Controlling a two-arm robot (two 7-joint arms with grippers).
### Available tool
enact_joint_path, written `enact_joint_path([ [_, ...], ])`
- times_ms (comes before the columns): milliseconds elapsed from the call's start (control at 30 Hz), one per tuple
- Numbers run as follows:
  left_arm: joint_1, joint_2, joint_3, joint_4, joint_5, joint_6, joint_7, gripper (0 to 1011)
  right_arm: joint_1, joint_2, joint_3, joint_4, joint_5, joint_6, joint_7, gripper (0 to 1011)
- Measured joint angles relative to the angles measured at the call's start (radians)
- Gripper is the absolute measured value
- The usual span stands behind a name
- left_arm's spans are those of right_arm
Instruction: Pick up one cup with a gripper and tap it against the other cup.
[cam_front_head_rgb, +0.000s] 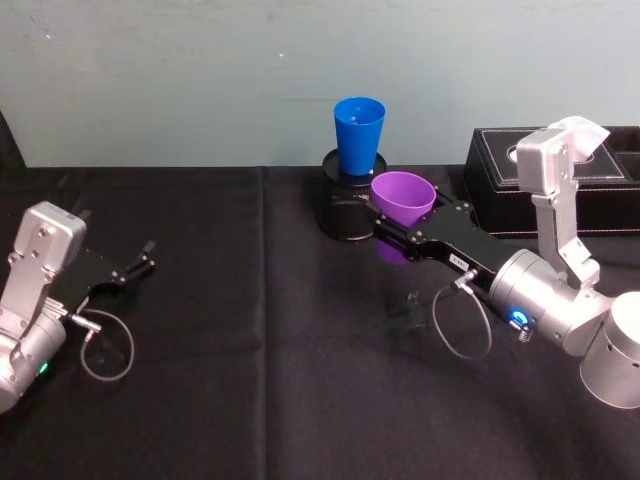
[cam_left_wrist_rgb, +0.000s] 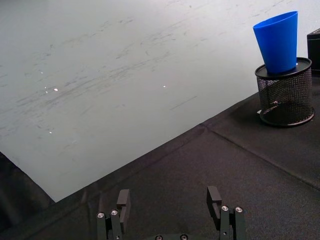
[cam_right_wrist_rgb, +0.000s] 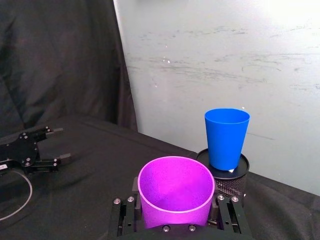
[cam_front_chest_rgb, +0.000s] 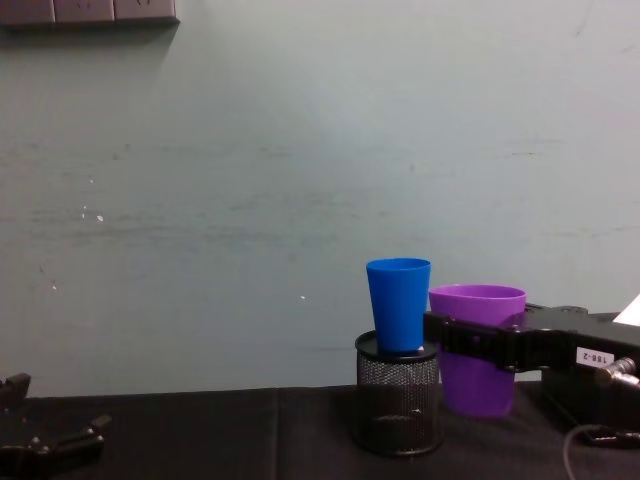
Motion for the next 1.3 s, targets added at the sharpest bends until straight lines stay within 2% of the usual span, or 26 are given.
enact_joint_path([
  [1300,0.0,0.0,0.0,0.0,0.0,0.0,0.0,1000,0.0,0.0,0.0,0.0,0.0,0.0,0.0,733],
])
